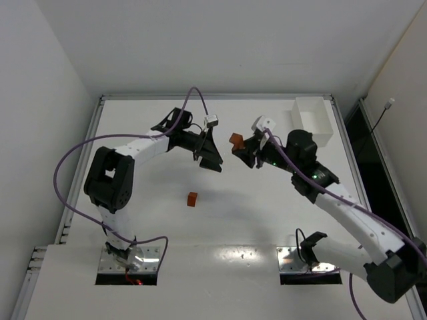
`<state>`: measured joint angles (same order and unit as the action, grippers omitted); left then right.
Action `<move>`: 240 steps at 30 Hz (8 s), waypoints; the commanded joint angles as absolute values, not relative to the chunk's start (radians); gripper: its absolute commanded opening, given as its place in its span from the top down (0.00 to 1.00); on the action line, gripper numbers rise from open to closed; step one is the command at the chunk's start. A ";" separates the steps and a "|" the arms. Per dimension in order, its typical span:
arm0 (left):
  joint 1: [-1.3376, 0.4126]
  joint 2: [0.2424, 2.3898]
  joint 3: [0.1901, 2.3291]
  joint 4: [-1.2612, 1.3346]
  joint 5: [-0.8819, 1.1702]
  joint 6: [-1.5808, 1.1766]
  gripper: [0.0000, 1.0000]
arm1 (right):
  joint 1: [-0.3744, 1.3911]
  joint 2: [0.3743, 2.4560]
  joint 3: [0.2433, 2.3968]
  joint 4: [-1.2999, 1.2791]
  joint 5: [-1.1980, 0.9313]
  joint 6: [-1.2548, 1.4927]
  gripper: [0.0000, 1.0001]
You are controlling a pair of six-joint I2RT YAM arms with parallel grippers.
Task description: Build the wood block tower
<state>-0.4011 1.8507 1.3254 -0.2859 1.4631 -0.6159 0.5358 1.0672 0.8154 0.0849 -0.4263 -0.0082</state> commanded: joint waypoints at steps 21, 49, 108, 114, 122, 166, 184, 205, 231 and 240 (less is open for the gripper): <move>-0.029 1.441 1.461 -0.670 0.149 -0.254 0.01 | 0.267 1.747 1.388 -0.776 -0.313 0.233 1.00; 0.144 1.486 1.364 -0.624 0.339 -0.342 0.01 | 0.298 2.063 1.536 -0.669 -0.123 0.302 0.42; 0.126 1.434 1.272 -0.597 0.281 -0.402 0.03 | 0.586 1.978 1.920 -0.882 0.164 0.712 1.00; 0.126 1.405 1.239 -0.597 0.281 -0.402 0.05 | 0.630 2.056 2.035 -0.904 0.185 0.712 1.00; 0.126 1.416 1.220 -0.588 0.290 -0.402 0.05 | 0.658 2.100 2.016 -0.894 0.176 0.699 1.00; 0.126 1.434 1.210 -0.560 0.319 -0.411 0.08 | 0.667 2.198 2.006 -0.854 0.094 0.663 1.00; 0.126 1.443 1.220 -0.560 0.328 -0.411 0.08 | 0.667 2.209 2.006 -0.845 0.104 0.663 1.00; 0.126 1.453 1.220 -0.551 0.337 -0.420 0.08 | 0.658 2.198 1.977 -0.854 0.124 0.653 0.99; 0.126 1.444 1.220 -0.551 0.337 -0.420 0.08 | 0.640 2.154 1.957 -0.789 0.023 0.600 0.24; 0.017 1.286 1.014 -0.580 0.408 -0.351 0.07 | 0.609 1.651 1.568 -0.387 0.058 0.256 0.20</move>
<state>0.0818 1.3815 1.0561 -0.5667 0.3515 -0.3885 0.6262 1.9030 1.6642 -0.6029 -0.0048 0.4171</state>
